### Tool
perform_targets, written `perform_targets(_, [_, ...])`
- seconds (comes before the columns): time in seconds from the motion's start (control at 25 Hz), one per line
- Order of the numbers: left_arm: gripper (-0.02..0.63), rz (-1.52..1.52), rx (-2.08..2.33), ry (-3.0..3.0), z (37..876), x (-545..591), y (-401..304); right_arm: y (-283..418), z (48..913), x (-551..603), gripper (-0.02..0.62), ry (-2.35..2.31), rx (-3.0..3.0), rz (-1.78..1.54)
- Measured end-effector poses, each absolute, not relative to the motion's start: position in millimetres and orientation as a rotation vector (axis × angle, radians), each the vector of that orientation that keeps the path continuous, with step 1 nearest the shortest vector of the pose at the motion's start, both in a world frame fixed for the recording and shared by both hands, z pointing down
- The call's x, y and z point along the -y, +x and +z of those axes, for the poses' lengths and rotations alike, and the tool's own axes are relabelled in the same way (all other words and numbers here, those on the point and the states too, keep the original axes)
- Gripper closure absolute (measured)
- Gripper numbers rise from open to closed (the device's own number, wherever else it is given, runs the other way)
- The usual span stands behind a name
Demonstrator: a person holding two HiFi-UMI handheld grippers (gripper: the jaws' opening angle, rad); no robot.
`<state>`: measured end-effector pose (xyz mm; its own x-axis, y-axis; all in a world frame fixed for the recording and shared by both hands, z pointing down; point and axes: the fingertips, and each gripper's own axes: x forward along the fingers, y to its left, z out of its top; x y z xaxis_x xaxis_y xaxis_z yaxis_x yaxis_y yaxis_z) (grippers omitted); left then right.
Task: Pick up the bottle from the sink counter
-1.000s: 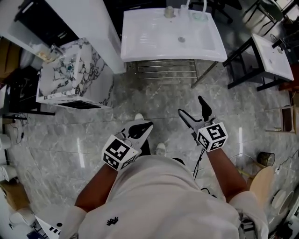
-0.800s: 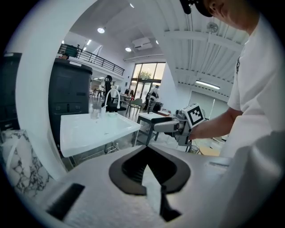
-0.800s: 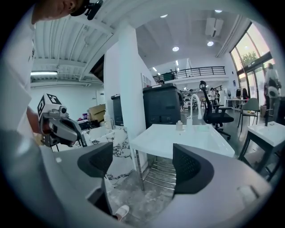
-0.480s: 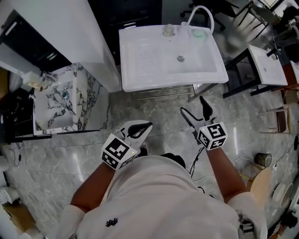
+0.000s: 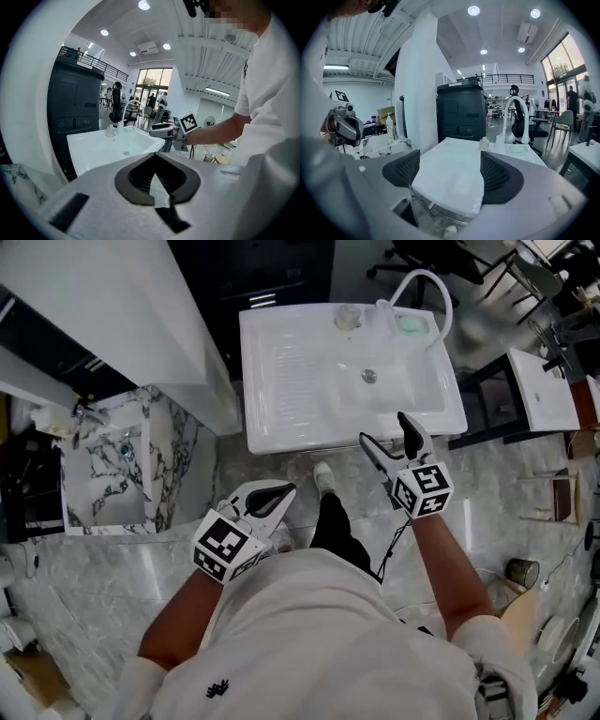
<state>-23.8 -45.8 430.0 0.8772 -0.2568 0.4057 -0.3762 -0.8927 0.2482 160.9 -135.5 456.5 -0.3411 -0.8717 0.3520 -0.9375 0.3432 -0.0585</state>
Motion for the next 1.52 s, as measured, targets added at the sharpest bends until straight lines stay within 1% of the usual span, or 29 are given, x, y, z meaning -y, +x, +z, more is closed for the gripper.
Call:
perform_targets(0.44, [0.6,0.542,0.735,2.646,423,174,17,208,499,315,0.181,1.499,2.399,0.383])
perform_targets(0.76, [0.6,0.559,0.868,2.573,423,221,45,232,551,414,0.183,1.47,2.377,0.426])
perform_targets(1.24, [0.6,0.601,1.044,2.473,429,246,42,243,615,500,0.182,1.495,2.308,0.483])
perform_targets(1.52, [0.6,0.622,1.077,2.426,434,252,39,241,632,531,0.182,1.518,2.282,0.481])
